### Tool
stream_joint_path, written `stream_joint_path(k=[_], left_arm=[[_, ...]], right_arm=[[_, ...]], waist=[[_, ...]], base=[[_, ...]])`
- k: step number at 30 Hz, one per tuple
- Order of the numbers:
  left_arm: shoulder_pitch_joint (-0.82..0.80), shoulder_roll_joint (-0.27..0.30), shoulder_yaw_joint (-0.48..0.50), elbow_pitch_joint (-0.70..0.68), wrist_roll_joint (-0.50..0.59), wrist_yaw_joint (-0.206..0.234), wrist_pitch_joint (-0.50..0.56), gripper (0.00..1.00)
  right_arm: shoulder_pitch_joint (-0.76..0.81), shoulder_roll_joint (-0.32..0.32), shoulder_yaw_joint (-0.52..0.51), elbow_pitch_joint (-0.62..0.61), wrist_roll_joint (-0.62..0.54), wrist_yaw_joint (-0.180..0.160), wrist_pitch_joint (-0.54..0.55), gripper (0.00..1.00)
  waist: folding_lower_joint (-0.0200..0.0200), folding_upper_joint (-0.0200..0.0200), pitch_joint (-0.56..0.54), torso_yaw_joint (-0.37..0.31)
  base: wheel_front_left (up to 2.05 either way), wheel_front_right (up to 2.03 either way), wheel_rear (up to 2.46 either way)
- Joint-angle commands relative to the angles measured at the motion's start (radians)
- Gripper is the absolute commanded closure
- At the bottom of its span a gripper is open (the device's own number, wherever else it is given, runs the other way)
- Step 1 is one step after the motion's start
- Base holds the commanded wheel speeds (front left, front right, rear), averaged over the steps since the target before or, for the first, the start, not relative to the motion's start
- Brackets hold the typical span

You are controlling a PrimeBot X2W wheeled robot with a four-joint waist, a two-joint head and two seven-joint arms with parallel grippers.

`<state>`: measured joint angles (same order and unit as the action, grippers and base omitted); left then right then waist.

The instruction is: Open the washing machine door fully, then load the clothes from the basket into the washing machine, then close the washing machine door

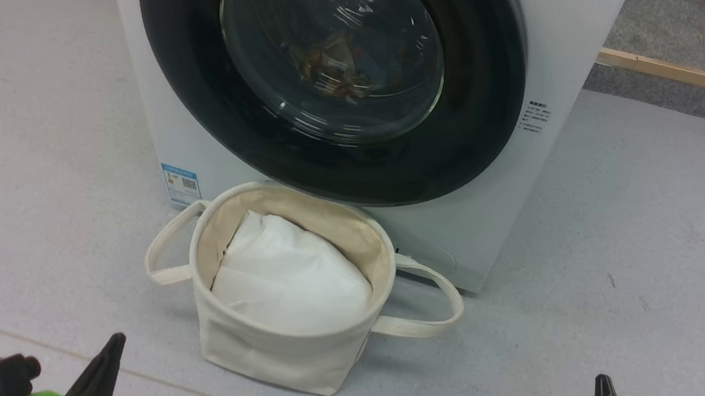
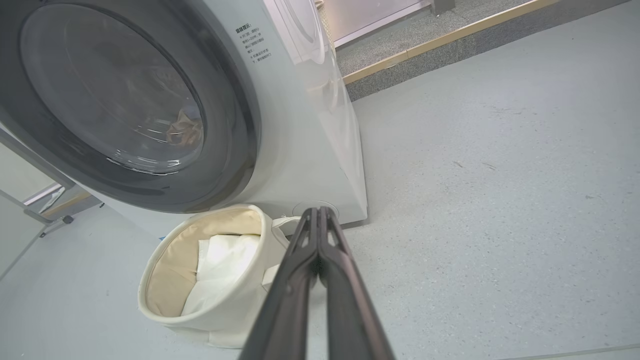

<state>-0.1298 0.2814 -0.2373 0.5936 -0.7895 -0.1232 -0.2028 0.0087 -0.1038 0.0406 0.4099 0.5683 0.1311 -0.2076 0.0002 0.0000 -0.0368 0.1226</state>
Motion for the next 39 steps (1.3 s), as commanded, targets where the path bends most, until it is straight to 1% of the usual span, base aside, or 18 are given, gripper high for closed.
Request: stream_joint_path(k=[1,39], left_arm=[[-0.046,0.013,0.032,-0.037,-0.017,0.002,0.006,1.0],[-0.022,-0.071,0.143,-0.161,-0.304,0.011,0.113,1.0]], right_arm=[[-0.045,-0.004,-0.01,-0.038,0.023,0.0,0.006,1.0],[-0.076,0.017,-0.062,-0.079,0.383,0.0,0.117,1.0]], waist=[[-0.0001,0.0,0.0,-0.001],[-0.0001,0.0,0.013,-0.044]], base=[[0.0,0.0,0.0],[0.0,0.0,0.0]])
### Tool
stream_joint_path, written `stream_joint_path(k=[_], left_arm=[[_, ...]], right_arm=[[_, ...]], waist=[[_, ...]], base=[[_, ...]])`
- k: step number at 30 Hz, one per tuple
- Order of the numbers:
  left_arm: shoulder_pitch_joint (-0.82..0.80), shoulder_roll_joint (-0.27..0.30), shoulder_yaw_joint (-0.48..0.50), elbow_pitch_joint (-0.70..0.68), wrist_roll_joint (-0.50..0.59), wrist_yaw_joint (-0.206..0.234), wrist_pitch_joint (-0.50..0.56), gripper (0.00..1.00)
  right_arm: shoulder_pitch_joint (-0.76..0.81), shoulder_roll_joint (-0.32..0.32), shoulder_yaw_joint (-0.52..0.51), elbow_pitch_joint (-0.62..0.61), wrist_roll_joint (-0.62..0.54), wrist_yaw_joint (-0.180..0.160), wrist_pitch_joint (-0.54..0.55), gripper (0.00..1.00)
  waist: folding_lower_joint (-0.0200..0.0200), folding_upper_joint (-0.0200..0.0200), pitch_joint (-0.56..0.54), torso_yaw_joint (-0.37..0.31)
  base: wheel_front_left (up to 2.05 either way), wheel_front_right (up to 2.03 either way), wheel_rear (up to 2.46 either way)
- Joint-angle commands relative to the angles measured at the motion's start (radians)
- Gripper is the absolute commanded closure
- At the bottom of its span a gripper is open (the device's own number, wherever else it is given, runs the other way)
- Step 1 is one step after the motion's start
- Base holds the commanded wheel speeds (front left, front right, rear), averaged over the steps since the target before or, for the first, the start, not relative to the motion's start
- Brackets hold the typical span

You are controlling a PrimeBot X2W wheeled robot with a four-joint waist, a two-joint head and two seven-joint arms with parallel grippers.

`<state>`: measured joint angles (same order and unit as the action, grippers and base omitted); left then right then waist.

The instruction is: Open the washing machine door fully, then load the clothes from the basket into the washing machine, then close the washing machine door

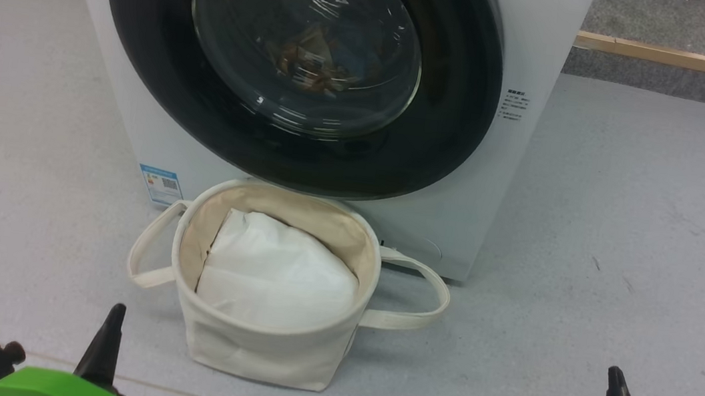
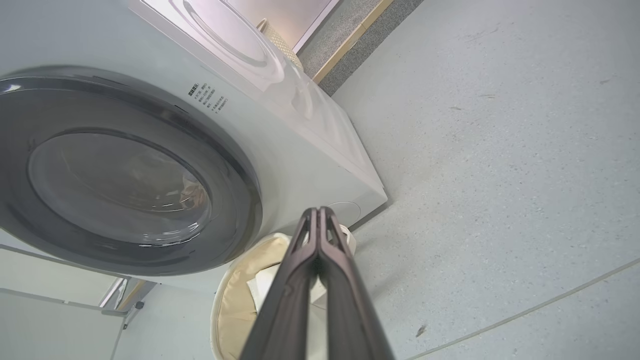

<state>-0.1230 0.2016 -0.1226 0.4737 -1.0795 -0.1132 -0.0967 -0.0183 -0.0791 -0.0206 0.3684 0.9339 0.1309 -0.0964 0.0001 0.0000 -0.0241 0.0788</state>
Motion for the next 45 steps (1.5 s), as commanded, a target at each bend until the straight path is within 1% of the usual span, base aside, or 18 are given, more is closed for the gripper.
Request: stream_joint_path(k=[1,45], left_arm=[[-0.028,0.006,0.031,-0.044,-0.021,0.001,0.01,1.0],[-0.002,-0.09,0.157,-0.18,-0.344,0.01,0.133,1.0]], right_arm=[[-0.049,-0.008,-0.002,-0.039,0.027,0.0,0.009,1.0],[-0.084,0.015,-0.061,-0.085,0.434,0.0,0.136,1.0]], waist=[[0.0,0.0,0.001,-0.002],[-0.0001,0.0,0.015,-0.05]], base=[[0.0,0.0,0.0],[0.0,0.0,0.0]])
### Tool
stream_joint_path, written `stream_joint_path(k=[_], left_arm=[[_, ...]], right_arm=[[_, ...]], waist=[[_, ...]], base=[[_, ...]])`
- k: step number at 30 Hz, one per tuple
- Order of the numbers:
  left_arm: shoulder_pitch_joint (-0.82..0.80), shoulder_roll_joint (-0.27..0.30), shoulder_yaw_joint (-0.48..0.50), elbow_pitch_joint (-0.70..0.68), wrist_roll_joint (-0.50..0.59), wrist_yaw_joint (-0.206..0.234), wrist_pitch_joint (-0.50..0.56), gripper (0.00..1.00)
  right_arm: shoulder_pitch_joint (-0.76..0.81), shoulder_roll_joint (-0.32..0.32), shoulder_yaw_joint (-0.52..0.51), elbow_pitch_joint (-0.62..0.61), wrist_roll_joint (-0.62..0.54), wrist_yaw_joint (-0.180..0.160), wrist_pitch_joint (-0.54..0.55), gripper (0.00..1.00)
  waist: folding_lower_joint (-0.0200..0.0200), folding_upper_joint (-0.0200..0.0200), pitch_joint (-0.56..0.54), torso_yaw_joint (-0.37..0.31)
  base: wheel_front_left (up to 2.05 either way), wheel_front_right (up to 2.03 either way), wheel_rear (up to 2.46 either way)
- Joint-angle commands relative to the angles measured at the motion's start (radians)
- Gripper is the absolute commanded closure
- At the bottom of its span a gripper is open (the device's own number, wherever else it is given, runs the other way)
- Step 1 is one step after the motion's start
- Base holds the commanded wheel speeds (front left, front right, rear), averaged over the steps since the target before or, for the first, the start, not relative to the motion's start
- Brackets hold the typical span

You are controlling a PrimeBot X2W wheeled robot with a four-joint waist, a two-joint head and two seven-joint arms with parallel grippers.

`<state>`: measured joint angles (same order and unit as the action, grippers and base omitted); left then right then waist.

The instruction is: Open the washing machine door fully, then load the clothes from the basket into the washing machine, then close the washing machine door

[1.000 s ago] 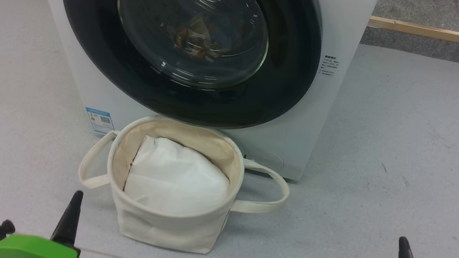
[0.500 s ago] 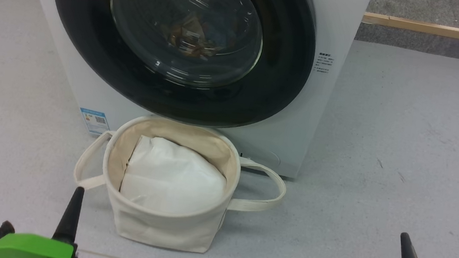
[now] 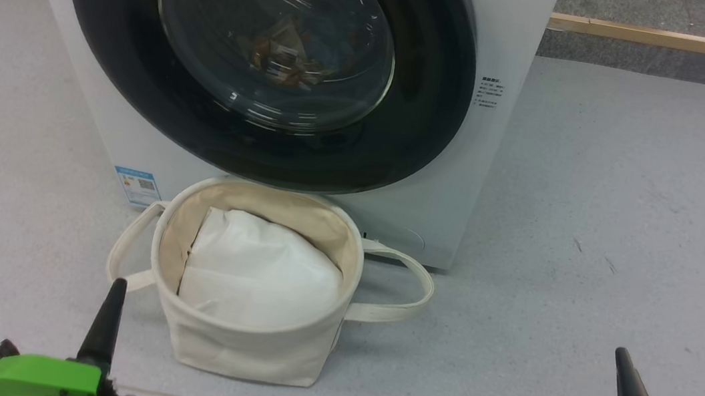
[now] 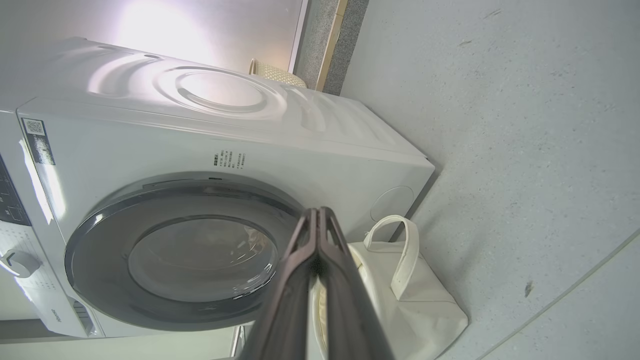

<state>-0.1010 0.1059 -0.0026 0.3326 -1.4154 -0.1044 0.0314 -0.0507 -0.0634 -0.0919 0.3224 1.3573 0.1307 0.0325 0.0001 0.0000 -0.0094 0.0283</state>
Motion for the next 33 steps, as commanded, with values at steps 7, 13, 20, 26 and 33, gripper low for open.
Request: stream_joint_path(k=[7,13,20,26,33], left_arm=[[-0.02,-0.01,0.058,-0.061,-0.061,0.002,0.025,1.0],[-0.016,-0.024,0.076,-0.08,-0.106,0.004,0.042,1.0],[-0.011,-0.042,0.099,-0.105,-0.166,0.005,0.065,1.0],[-0.009,-0.051,0.112,-0.118,-0.197,0.006,0.077,1.0],[-0.009,-0.051,0.112,-0.118,-0.197,0.006,0.077,1.0]], right_arm=[[-0.057,0.003,0.001,-0.047,0.077,0.0,0.028,1.0],[-0.062,0.007,-0.007,-0.054,0.133,0.0,0.046,1.0],[-0.068,0.011,-0.018,-0.062,0.209,0.0,0.07,1.0],[-0.072,0.013,-0.024,-0.067,0.249,0.0,0.082,1.0],[-0.072,0.013,-0.024,-0.067,0.249,0.0,0.082,1.0]], waist=[[0.0,0.0,0.002,-0.008],[0.0,0.0,0.004,-0.015],[0.0,0.0,0.007,-0.024],[0.0,0.0,0.008,-0.028],[0.0,0.0,0.008,-0.028]], base=[[0.0,0.0,0.0],[0.0,0.0,0.0],[0.0,0.0,0.0],[0.0,0.0,0.0],[0.0,0.0,0.0]])
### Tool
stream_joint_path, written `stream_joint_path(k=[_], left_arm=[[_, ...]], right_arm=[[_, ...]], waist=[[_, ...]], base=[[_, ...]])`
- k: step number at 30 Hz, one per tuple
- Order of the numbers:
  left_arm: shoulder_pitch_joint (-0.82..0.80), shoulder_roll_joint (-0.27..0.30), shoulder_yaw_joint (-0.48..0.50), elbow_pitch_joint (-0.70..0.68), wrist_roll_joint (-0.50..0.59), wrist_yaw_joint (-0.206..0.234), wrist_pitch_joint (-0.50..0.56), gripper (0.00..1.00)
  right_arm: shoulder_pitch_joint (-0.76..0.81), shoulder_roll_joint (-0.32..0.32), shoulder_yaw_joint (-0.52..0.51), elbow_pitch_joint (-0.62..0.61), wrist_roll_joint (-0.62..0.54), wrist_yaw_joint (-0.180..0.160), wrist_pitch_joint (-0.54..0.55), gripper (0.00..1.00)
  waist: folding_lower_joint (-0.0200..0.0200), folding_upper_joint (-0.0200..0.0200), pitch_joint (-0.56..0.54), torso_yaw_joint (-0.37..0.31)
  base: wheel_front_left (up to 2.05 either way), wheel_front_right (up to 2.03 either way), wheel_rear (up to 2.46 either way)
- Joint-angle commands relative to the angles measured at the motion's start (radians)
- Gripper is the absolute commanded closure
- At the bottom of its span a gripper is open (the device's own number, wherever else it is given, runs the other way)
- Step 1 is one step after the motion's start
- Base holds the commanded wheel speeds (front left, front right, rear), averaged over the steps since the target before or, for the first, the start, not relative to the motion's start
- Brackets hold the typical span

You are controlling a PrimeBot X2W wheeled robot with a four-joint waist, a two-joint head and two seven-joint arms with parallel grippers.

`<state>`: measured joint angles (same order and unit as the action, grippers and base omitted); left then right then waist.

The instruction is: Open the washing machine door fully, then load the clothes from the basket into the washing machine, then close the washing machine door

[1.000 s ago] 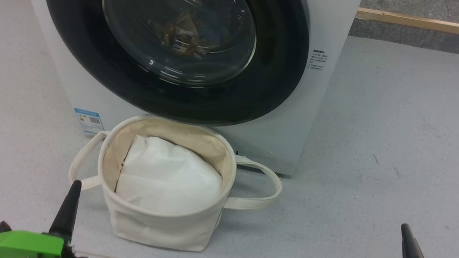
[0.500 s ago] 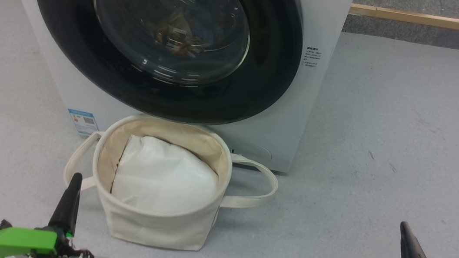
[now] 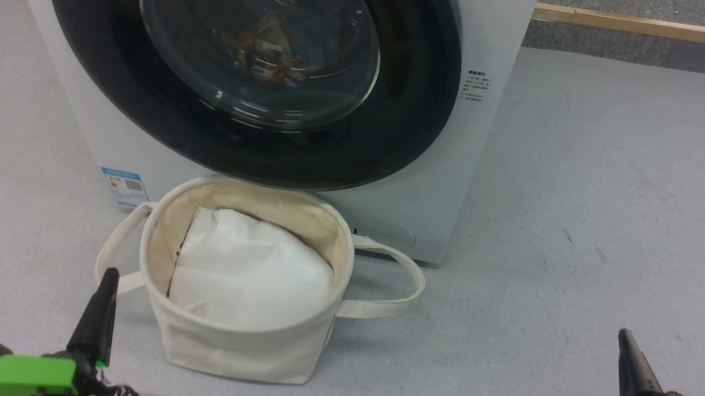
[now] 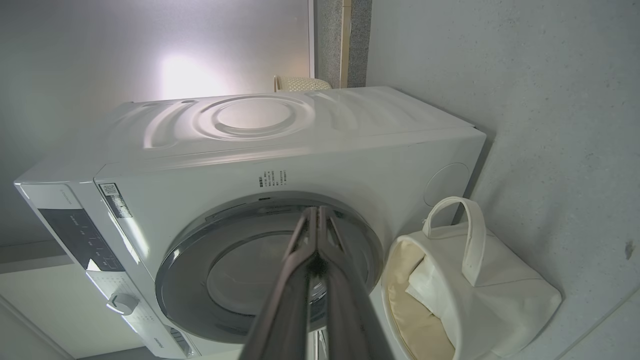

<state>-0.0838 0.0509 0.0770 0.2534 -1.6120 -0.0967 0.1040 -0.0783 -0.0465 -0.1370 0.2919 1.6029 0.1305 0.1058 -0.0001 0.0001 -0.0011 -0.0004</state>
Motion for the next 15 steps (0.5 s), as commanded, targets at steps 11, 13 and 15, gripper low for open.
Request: stream_joint_path(k=[11,13,15], left_arm=[[-0.026,0.003,0.033,-0.039,0.0,-0.002,0.005,1.0],[-0.026,0.003,0.033,-0.039,0.0,-0.002,0.005,1.0],[-0.026,0.003,0.033,-0.039,0.0,-0.002,0.005,1.0]], right_arm=[[-0.044,-0.004,0.021,-0.036,0.004,0.0,0.009,1.0],[-0.044,-0.004,0.021,-0.036,0.004,0.0,0.009,1.0],[-0.044,-0.004,0.021,-0.036,0.004,0.0,0.009,1.0]], waist=[[0.0001,-0.0001,0.0,0.0],[0.0001,-0.0001,0.0,0.0],[0.0001,-0.0001,0.0,0.0]], base=[[0.0,0.0,0.0],[0.0,0.0,0.0],[0.0,0.0,0.0]])
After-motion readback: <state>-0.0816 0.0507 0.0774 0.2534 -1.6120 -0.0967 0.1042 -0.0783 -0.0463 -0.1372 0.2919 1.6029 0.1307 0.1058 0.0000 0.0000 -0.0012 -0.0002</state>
